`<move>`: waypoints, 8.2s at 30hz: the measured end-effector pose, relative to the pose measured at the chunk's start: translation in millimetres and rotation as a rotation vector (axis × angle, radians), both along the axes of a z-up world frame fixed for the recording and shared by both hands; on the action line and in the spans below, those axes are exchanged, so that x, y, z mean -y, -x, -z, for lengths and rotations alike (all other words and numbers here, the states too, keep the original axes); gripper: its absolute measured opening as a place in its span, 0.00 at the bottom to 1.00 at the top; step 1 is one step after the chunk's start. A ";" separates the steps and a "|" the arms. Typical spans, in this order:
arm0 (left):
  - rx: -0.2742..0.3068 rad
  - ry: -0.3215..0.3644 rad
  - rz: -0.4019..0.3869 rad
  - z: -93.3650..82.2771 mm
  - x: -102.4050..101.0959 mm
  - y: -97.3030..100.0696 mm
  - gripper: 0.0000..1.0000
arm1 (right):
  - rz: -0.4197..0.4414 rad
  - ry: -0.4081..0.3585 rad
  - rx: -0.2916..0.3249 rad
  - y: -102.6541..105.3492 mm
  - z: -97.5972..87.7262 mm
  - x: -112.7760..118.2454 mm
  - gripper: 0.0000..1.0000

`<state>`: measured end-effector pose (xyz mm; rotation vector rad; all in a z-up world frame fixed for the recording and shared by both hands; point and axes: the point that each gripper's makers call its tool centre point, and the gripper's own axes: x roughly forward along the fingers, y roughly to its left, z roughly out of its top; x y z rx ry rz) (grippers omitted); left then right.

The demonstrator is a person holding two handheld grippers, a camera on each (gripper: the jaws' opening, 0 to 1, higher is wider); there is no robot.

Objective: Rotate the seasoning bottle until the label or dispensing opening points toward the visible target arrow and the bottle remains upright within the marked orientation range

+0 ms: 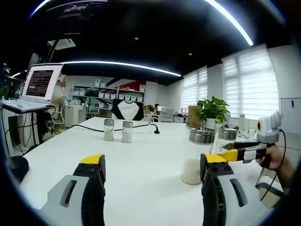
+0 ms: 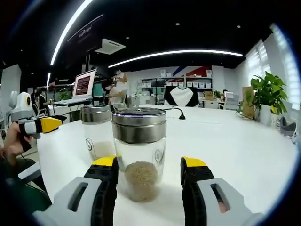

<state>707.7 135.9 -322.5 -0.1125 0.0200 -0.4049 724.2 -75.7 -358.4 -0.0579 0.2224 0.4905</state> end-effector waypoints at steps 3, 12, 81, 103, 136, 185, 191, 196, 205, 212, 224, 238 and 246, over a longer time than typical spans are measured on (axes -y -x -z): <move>-0.019 0.010 -0.003 2.4 -1.0 -0.1 0.87 | -0.059 -0.013 -0.038 1.0 4.1 -4.4 0.53; -0.041 -0.005 -0.009 7.6 -2.7 -2.1 0.87 | -0.150 -0.027 -0.065 2.6 2.6 -9.5 0.52; -0.046 -0.046 0.029 7.5 5.0 1.8 0.88 | -0.248 0.006 -0.139 0.8 12.1 -21.0 0.40; -0.055 -0.019 0.038 8.5 5.6 1.9 0.87 | -0.125 0.006 -0.105 -2.2 12.8 -20.7 0.40; -0.053 -0.059 0.016 7.6 -0.9 2.2 0.88 | 0.064 0.018 -0.123 -5.0 14.1 -18.8 0.40; -0.063 -0.042 0.026 7.5 2.2 2.9 0.87 | 0.048 0.062 -0.078 -0.8 -1.9 -16.3 0.53; -0.061 -0.042 0.027 6.9 2.1 2.8 0.87 | -0.095 0.084 -0.089 3.0 -4.2 -20.2 0.54; -0.060 -0.044 0.027 6.8 2.2 3.1 0.87 | -0.191 0.064 -0.114 6.8 -10.6 -21.9 0.54; -0.064 -0.044 0.030 8.5 3.6 2.2 0.87 | -0.327 0.150 -0.105 7.8 -12.0 -21.1 0.55; -0.064 -0.043 0.027 8.0 2.6 2.4 0.87 | -0.453 0.113 -0.122 7.0 -10.2 -27.3 0.54; -0.066 -0.044 0.027 8.3 2.4 2.2 0.87 | -0.543 0.091 -0.154 7.7 2.7 -35.3 0.48; -0.068 -0.045 0.039 8.9 7.1 2.6 0.87 | -0.570 0.077 -0.137 5.7 2.5 -32.7 0.42; -0.068 -0.044 0.047 8.9 10.4 4.6 0.87 | -0.565 0.079 -0.122 5.7 2.5 -34.0 0.42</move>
